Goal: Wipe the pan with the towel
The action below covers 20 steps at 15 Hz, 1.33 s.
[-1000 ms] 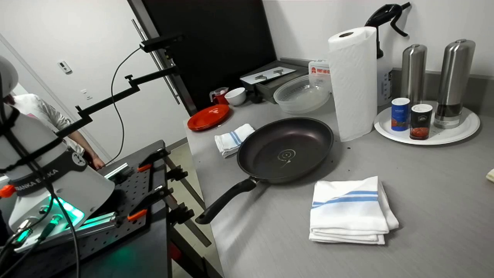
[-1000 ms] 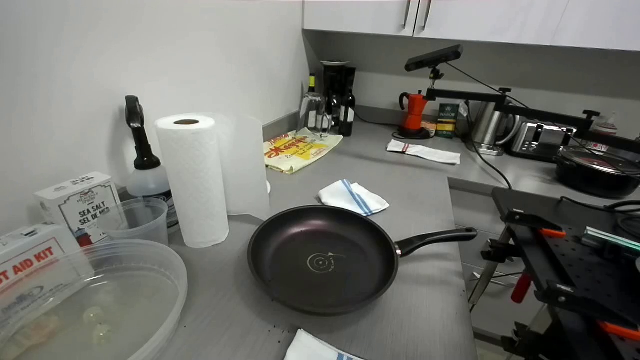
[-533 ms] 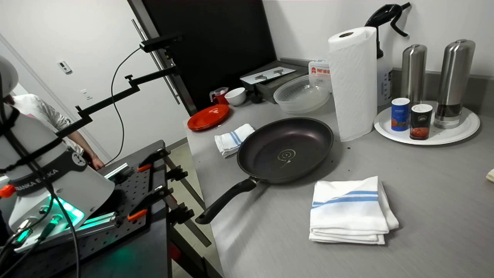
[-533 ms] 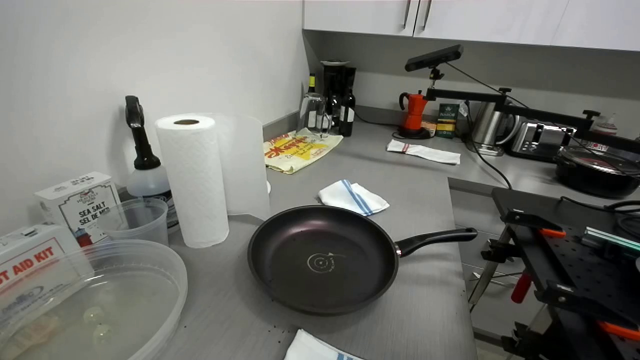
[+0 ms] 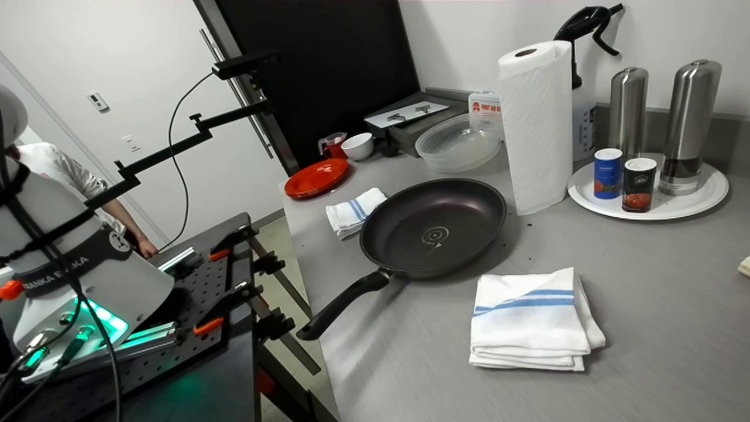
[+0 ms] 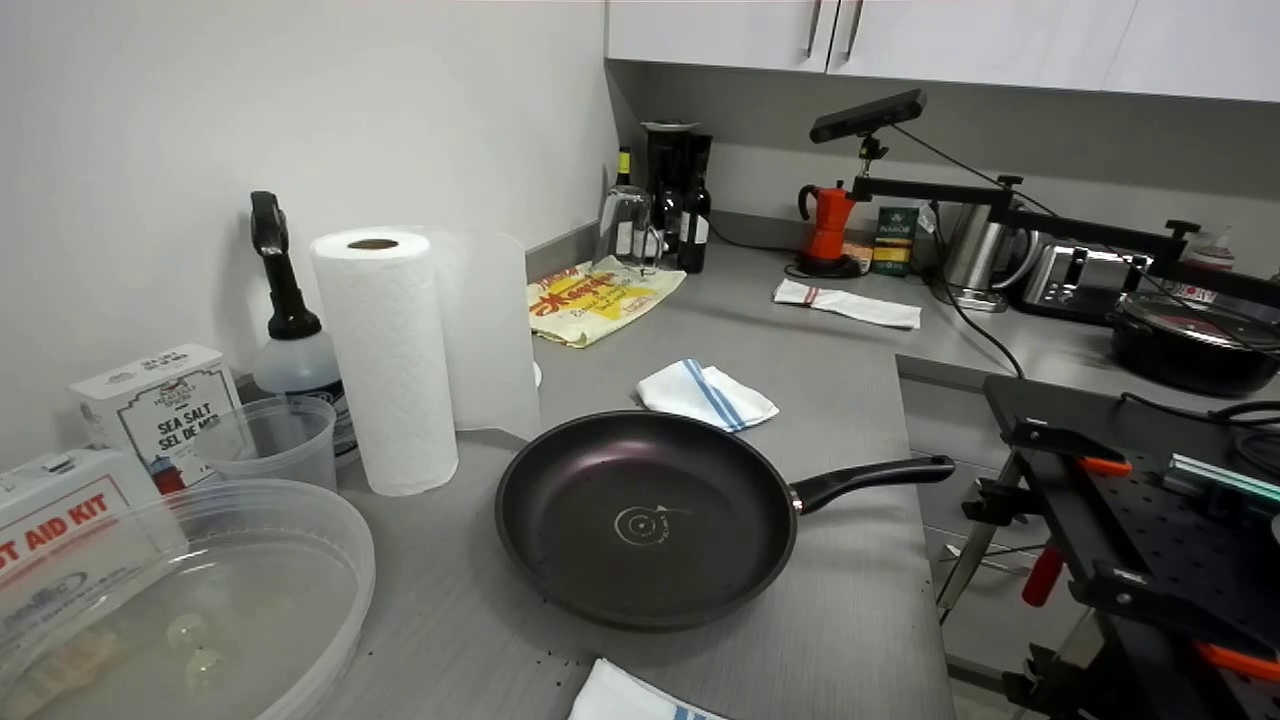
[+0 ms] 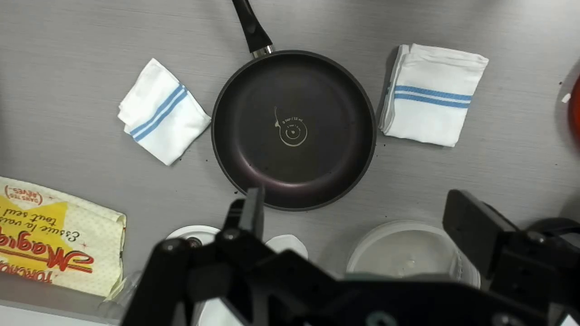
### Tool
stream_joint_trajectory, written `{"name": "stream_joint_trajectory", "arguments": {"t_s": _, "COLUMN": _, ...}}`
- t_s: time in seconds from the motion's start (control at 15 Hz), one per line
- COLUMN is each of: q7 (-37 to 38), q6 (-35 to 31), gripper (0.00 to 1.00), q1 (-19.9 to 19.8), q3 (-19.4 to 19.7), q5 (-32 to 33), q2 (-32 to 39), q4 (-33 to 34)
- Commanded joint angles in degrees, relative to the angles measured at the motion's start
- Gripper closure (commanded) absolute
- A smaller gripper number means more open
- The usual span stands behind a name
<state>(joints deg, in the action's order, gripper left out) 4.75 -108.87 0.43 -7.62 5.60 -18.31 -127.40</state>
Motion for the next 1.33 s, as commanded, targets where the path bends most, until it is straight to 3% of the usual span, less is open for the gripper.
{"name": "stream_joint_trajectory", "arguments": {"t_s": 0.0, "q7": 0.27, "q6": 0.19, "gripper": 0.00, "q1": 1.04, "q3": 0.91, "q5": 0.29, "q2": 0.08, "q4": 0.14}}
{"name": "stream_joint_trajectory", "arguments": {"t_s": 1.27, "q7": 0.73, "q6": -0.06, "gripper": 0.00, "q1": -0.11, "q3": 2.46, "q5": 1.53, "q2": 1.79, "q4": 0.19}}
